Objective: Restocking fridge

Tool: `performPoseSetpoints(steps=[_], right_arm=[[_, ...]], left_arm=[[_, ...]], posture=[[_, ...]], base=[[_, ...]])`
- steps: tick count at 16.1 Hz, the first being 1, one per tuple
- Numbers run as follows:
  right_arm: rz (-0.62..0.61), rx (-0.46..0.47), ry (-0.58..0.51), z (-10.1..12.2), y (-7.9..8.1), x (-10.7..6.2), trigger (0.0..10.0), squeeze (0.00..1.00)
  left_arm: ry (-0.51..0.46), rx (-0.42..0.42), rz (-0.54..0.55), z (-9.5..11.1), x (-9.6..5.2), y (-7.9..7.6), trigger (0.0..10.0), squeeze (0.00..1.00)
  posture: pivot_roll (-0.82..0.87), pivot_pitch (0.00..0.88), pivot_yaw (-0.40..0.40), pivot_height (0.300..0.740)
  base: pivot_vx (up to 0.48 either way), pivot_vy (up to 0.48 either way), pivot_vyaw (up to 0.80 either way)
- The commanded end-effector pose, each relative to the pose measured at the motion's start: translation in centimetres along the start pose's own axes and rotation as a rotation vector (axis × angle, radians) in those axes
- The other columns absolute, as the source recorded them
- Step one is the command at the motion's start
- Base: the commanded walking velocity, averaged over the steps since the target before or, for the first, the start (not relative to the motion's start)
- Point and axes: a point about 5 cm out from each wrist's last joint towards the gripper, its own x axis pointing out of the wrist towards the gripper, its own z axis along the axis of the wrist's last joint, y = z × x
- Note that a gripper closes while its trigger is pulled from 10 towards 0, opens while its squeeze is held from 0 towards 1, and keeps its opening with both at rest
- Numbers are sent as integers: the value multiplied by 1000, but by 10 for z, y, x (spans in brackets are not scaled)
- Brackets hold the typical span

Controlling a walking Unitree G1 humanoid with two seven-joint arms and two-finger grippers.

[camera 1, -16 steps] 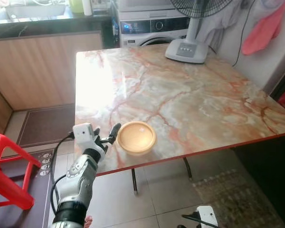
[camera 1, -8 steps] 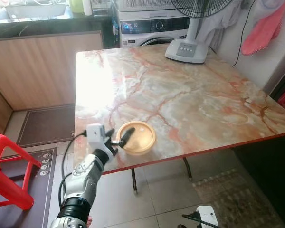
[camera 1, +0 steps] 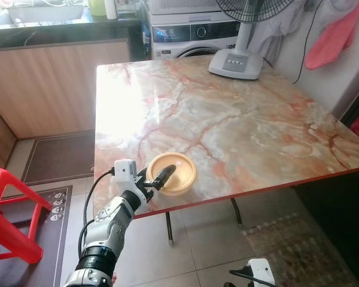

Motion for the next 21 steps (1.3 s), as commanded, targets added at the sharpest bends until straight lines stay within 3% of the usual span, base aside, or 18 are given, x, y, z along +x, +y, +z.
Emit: performPoseSetpoints(steps=[1,4,8,9,10,11,17,21], right_arm=[[-9,-7,-1,0,-2,-1,10000,0],[-10,-13,3,0,-2,-1,10000,0],[-11,-18,8,0,-2,-1,10000,0],[-11,-21,11,0,-2,-1,10000,0],[-10,-23,12,0,-2,0,10000,0],[-10,-24,12,0,-2,0,10000,0],[-13,-27,14,0,-2,0,10000,0],[-13,-31,12,1,-2,0,10000,0]], left_arm=[[9,-21,-9,0,3,-1,10000,0],[5,-81,-24,0,8,-1,10000,0],[94,-42,-22,-9,9,-2,10000,0],[118,-27,-17,-12,9,0,8706,0],[157,-1,-12,-15,7,2,2941,0],[167,9,-11,-17,7,2,0,0],[128,19,-2,-11,7,4,0,0],[7,-21,15,1,7,5,0,0]], posture=[[22,0,-25,740],[19,0,-25,740],[20,0,-25,740],[20,0,-25,740],[24,0,-25,740],[25,0,-23,740],[25,0,-20,740],[26,0,-22,740]], base=[[0,0,0],[0,0,0],[0,0,0],[0,0,0],[0,0,0],[0,0,0],[0,0,0],[0,0,0]])
